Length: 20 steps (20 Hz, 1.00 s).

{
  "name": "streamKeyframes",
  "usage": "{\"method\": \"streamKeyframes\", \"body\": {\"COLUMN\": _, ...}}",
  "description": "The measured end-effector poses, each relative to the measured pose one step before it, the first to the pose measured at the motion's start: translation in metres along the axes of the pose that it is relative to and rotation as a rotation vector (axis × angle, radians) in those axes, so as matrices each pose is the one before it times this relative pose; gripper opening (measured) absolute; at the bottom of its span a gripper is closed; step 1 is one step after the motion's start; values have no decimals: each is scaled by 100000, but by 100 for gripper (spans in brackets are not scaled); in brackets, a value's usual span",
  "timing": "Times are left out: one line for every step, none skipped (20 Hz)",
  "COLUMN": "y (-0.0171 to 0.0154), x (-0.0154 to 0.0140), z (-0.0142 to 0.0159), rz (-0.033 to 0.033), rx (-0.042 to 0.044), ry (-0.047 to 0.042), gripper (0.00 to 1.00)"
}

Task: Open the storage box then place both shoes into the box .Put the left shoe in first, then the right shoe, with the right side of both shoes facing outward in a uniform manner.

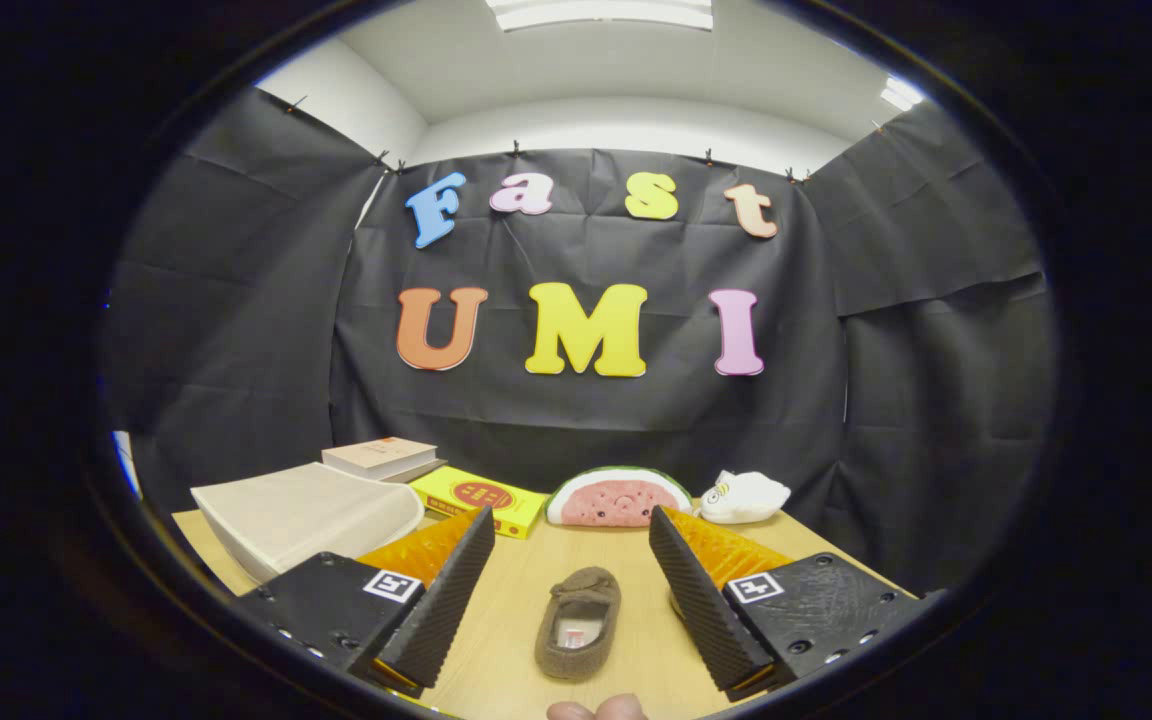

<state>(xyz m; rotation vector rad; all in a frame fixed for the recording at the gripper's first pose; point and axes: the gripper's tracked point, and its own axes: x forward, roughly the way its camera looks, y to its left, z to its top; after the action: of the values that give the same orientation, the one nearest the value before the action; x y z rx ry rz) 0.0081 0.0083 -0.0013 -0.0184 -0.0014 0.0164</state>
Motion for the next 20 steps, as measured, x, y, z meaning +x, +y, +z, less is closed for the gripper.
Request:
{"method": "streamKeyframes", "body": {"y": 119, "x": 9, "z": 53, "rz": 359, "rx": -120, "ry": -140, "gripper": 95}}
{"method": "streamKeyframes", "body": {"y": 144, "x": 16, "z": 211, "rz": 206, "rx": 37, "ry": -352, "gripper": 95}}
{"method": "streamKeyframes", "body": {"y": -28, "x": -3, "z": 94, "rz": 116, "rx": -52, "ry": -254, "gripper": 95}}
{"method": "streamKeyframes", "body": {"y": 43, "x": -99, "z": 153, "rz": 92, "rx": 152, "ry": -282, "gripper": 95}}
{"method": "streamKeyframes", "body": {"y": -46, "x": -3, "z": 100, "rz": 101, "rx": 62, "ry": -365, "gripper": 95}}
{"method": "streamKeyframes", "body": {"y": 2, "x": 71, "z": -64, "rz": 34, "rx": -189, "ry": 241, "gripper": 95}}
{"method": "streamKeyframes", "body": {"y": 135, "x": 82, "z": -207, "rz": 236, "rx": 69, "ry": 133, "gripper": 95}}
{"method": "streamKeyframes", "body": {"y": 163, "x": 111, "z": -58, "rz": 299, "rx": 69, "ry": 482, "gripper": 95}}
{"method": "streamKeyframes", "body": {"y": 230, "x": 144, "z": -59, "rz": 485, "rx": 239, "ry": 318, "gripper": 95}}
{"method": "streamKeyframes", "body": {"y": 288, "x": 186, "z": -160, "rz": 800, "rx": 286, "ry": 541, "gripper": 95}}
{"method": "streamKeyframes", "body": {"y": 393, "x": 258, "z": -105, "rz": 935, "rx": 361, "ry": 359, "gripper": 95}}
{"method": "streamKeyframes", "body": {"y": 438, "x": 228, "z": -87, "rz": 1324, "rx": 138, "ry": 517, "gripper": 95}}
{"method": "streamKeyframes", "body": {"y": 634, "x": 202, "z": -97, "rz": 1556, "rx": 511, "ry": 351, "gripper": 95}}
{"method": "streamKeyframes", "body": {"y": 646, "x": 277, "z": 28, "rz": 1695, "rx": 781, "ry": 88, "gripper": 95}}
{"method": "streamKeyframes", "body": {"y": 745, "x": 269, "z": -105, "rz": 1723, "rx": 857, "ry": 115, "gripper": 95}}
{"method": "streamKeyframes", "body": {"y": 778, "x": 284, "z": -47, "rz": 1765, "rx": 1107, "ry": -148, "gripper": 95}}
{"method": "streamKeyframes", "body": {"y": 844, "x": 389, "z": -79, "rz": 1550, "rx": 1297, "ry": -163, "gripper": 95}}
{"method": "streamKeyframes", "body": {"y": 1047, "x": 486, "z": -103, "rz": 2293, "rx": 1295, "ry": 24, "gripper": 95}}
{"method": "streamKeyframes", "body": {"y": 1151, "x": 531, "z": -278, "rz": 2208, "rx": 1360, "ry": 91, "gripper": 95}}
{"method": "streamKeyframes", "body": {"y": 1229, "x": 570, "z": -230, "rz": 2787, "rx": 1366, "ry": 18, "gripper": 95}}
